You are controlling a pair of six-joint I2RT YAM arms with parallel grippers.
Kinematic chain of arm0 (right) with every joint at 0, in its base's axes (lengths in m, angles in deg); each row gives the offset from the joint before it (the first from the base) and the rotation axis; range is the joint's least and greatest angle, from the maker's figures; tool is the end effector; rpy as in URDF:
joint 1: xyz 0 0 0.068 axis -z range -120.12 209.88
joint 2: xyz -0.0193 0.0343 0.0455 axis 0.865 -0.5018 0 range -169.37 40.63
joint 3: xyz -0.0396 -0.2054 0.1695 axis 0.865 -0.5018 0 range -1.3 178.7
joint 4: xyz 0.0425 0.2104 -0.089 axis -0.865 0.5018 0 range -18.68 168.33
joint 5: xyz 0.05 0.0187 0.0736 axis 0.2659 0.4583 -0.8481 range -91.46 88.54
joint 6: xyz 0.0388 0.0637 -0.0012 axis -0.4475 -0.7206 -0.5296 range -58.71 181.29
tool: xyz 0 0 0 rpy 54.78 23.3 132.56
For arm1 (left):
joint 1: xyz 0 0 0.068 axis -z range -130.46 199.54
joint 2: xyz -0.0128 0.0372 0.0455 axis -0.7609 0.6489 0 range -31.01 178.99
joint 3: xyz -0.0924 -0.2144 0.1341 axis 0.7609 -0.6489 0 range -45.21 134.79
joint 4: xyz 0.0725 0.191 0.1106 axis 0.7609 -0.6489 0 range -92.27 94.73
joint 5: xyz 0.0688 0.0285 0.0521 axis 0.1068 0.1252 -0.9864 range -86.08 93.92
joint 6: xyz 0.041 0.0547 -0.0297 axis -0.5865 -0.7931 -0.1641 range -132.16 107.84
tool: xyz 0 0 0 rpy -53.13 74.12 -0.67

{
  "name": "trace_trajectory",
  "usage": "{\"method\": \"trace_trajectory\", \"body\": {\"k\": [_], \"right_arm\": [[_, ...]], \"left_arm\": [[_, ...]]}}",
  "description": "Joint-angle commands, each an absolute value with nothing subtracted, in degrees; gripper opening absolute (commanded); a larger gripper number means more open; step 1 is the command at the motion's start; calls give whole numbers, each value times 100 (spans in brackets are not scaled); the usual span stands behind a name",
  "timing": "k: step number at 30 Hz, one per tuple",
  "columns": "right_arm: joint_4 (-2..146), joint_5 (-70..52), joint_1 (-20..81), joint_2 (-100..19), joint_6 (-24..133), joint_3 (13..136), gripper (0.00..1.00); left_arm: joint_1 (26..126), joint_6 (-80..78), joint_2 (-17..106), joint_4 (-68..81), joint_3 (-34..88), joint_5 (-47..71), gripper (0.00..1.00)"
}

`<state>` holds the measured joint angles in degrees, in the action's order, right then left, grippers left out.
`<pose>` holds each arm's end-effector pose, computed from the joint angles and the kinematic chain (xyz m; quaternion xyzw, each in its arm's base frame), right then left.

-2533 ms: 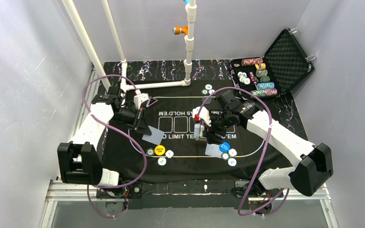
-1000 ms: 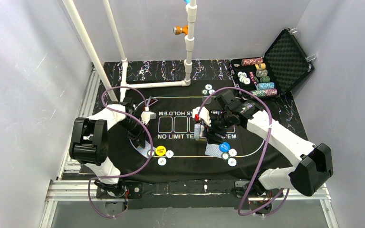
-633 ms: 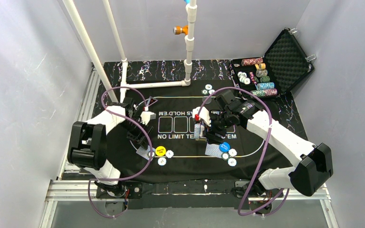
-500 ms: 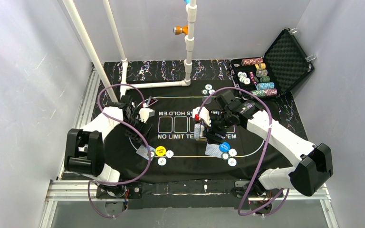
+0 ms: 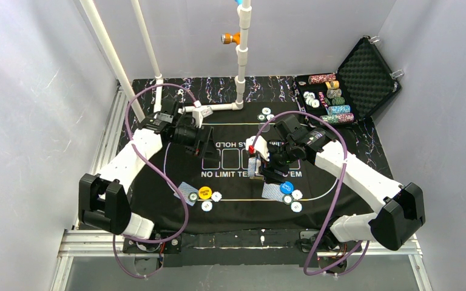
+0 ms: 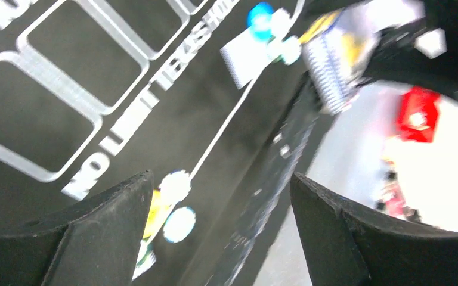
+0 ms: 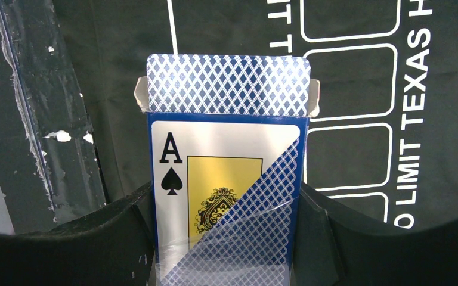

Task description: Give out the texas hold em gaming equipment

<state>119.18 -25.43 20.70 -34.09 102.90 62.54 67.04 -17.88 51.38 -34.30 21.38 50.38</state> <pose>0.1705 0.1718 0.2711 -0.6531 0.6812 0.1944 0.2677 0.2485 -0.1259 0.2753 0.2929 0.8341 -0.4025 0.2376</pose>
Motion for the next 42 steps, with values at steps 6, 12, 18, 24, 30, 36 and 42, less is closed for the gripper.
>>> {"method": "trace_trajectory", "body": {"k": [6, 12, 18, 24, 30, 36, 42], "right_arm": [[11680, -2509, 2042, -3193, 10087, 6338, 1], [11703, -2561, 2054, -3188, 10071, 6429, 1], [11758, -2672, 2065, -3172, 10069, 6538, 1], [11788, -2772, 2103, -3097, 10093, 6538, 1], [11793, -2666, 2104, -3014, 10153, 6381, 1], [11751, -2567, 2104, -2995, 10156, 6254, 1], [11721, -2578, 2108, -3043, 10154, 6257, 1]], "left_arm": [[7664, 1806, 5558, -404, 1950, 6472, 85], [8208, 2172, 6001, -71, 2068, 6186, 82], [8408, 2179, 6403, -165, 1957, 6159, 71], [8393, 1656, 6440, -878, 1995, 6102, 44], [8108, 1549, 6219, -966, 1814, 6226, 41], [7987, 1638, 5859, -698, 1695, 6439, 43], [8029, 2133, 5752, 45, 1502, 6557, 54]]}}
